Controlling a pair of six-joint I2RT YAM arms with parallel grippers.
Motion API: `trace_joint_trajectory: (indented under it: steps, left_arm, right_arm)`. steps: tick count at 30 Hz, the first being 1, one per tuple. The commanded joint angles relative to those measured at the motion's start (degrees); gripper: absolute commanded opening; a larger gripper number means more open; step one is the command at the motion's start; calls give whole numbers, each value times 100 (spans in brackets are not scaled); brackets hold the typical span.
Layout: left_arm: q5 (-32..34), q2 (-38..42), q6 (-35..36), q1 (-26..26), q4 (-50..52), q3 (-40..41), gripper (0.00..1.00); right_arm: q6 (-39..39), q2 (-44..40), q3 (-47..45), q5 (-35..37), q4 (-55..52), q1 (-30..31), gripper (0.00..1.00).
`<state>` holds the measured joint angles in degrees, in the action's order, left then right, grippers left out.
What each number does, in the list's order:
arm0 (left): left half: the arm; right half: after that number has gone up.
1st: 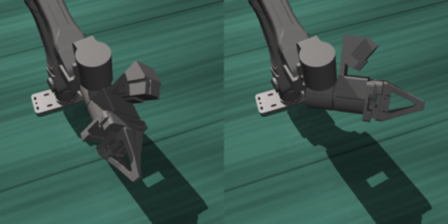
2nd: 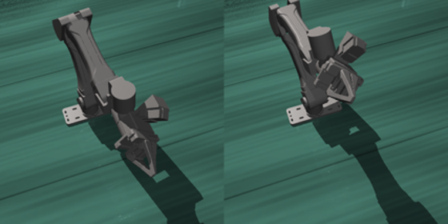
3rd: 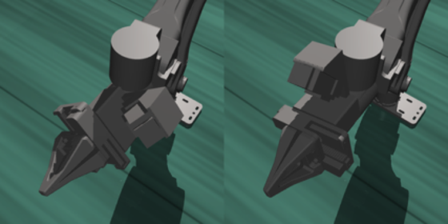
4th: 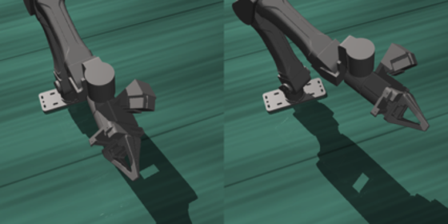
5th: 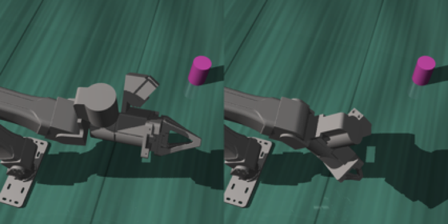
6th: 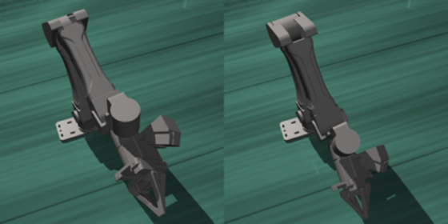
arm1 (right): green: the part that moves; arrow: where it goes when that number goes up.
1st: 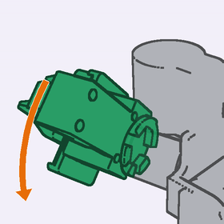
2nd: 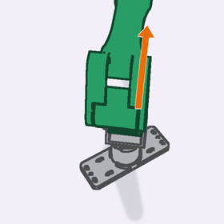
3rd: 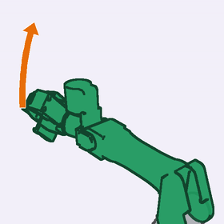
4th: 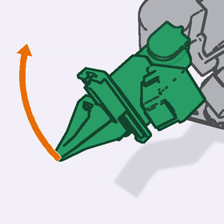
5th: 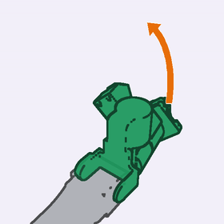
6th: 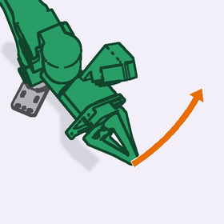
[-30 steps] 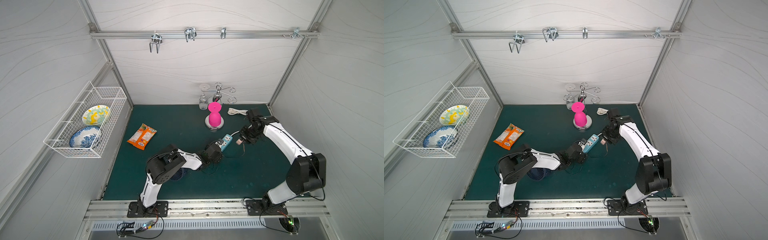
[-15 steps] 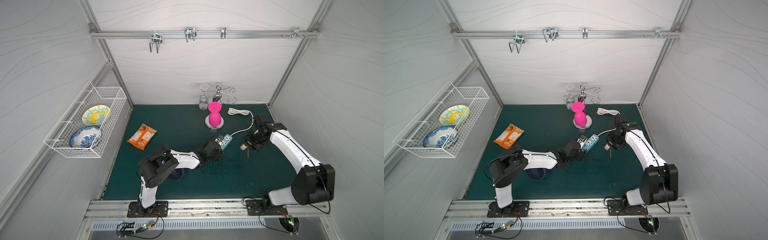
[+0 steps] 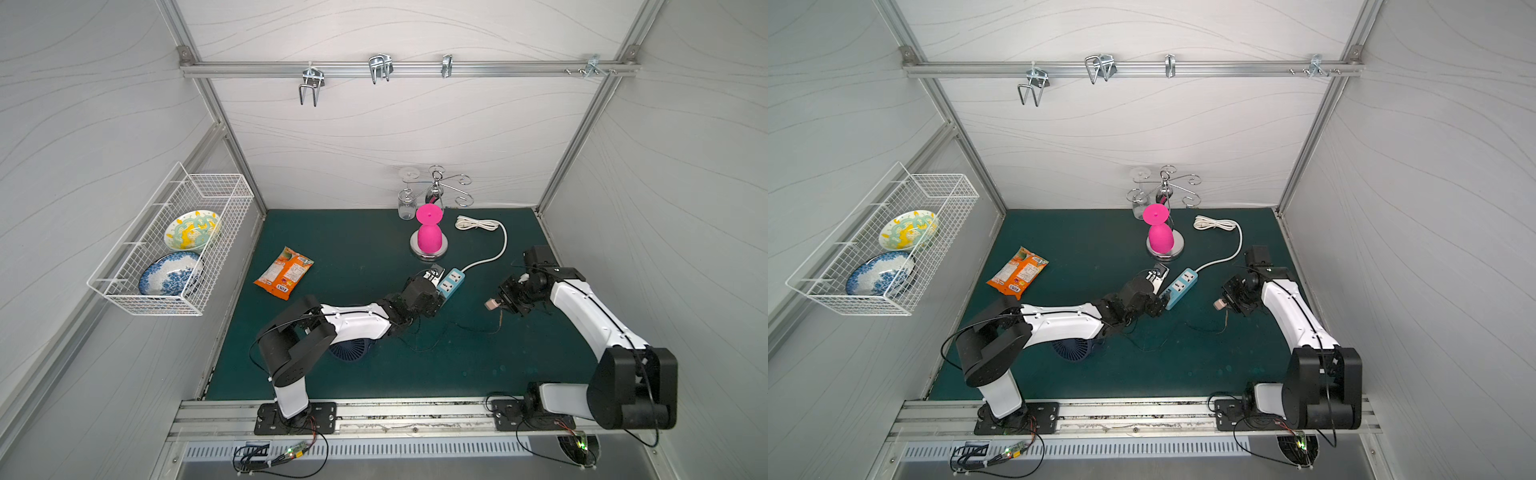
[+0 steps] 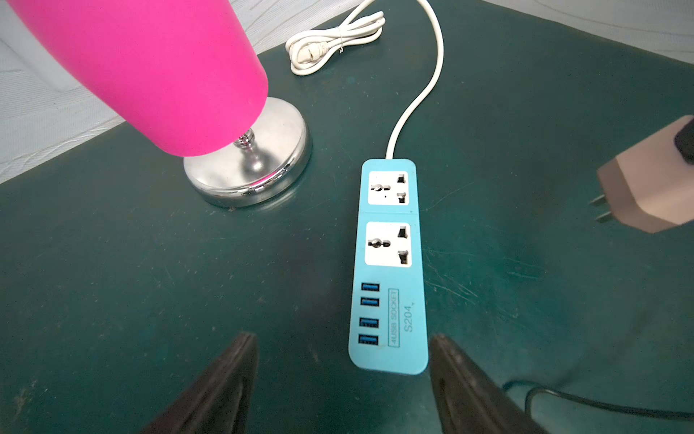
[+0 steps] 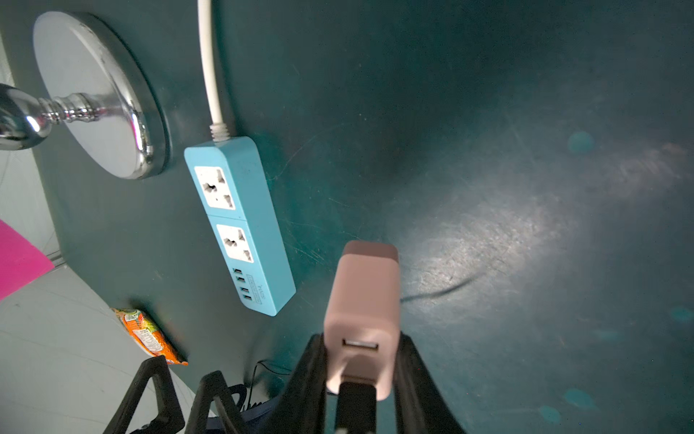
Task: Unplug the desk fan from the power strip
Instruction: Place the plug at the center of the board.
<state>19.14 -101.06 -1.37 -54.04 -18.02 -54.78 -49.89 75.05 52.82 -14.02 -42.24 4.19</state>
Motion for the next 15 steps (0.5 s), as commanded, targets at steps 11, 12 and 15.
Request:
trace_joint_trajectory:
  steps: [11,12,15]
  left_arm:
    - [117,319,-106,17,-144,274,76]
    - [117,330,-99,17,-148,283,76]
    - [114,353,-81,21,-155,305,76]
  right_arm:
    - [-62,59,-725,-472,2043,-179,1]
    - [-92,68,-775,-494,2148,-202,1]
    - [-116,182,-880,-582,2362,-257,2]
